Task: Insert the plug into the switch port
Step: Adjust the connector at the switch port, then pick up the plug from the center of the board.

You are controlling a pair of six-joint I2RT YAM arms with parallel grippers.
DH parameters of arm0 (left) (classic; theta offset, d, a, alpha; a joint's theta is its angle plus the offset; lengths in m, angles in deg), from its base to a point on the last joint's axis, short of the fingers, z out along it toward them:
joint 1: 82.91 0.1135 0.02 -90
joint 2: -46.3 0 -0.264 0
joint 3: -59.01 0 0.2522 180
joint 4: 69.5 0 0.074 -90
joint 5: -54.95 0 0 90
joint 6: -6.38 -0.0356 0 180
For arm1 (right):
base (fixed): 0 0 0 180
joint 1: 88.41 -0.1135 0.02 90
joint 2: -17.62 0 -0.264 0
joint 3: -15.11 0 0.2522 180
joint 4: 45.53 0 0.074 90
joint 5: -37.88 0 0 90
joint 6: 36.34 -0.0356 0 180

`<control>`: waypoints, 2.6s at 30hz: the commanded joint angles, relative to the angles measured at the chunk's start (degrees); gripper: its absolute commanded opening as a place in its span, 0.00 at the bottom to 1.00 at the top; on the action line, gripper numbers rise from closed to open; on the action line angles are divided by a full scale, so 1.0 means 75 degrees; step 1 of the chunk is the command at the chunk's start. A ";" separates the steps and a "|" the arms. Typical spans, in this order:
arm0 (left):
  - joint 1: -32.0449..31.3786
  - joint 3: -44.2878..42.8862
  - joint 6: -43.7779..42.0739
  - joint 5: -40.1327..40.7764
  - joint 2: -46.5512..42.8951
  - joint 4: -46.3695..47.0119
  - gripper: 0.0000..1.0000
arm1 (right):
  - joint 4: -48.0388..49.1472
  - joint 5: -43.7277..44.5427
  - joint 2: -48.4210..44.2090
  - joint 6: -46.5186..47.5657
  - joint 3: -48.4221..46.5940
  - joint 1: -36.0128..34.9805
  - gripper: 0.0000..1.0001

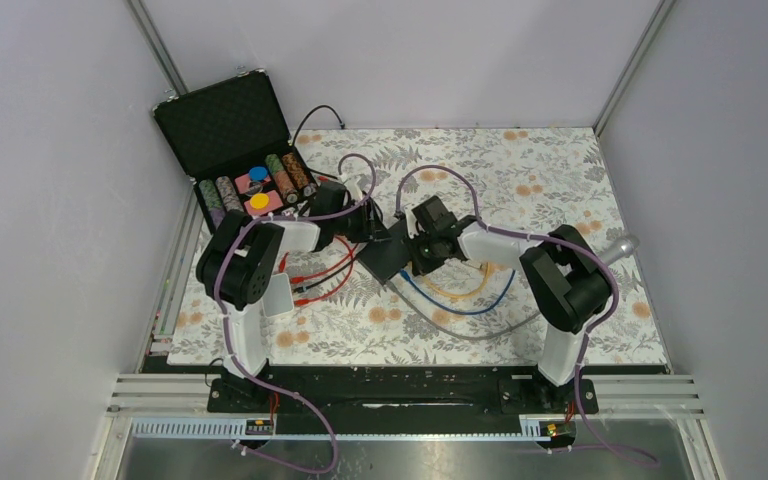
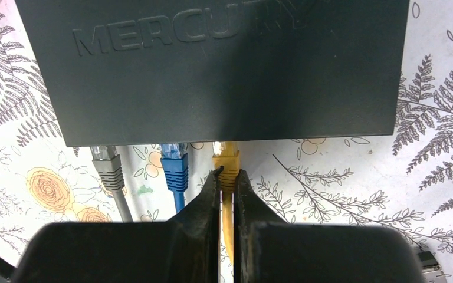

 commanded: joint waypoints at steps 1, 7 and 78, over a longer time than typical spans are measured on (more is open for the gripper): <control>-0.1808 0.1258 0.1771 -0.3140 -0.0025 -0.0831 0.38 | 0.3605 0.0559 0.0748 -0.0668 -0.0789 -0.0136 0.00; -0.1806 0.1840 0.1443 -0.2686 -0.0417 -0.1264 0.40 | 0.4156 0.0933 0.0563 -0.0945 -0.0177 0.0085 0.00; 0.0222 -0.0262 -0.1266 0.0553 -0.4895 -0.5251 0.94 | -0.2534 0.0846 -0.2274 0.3527 -0.0170 0.1786 0.52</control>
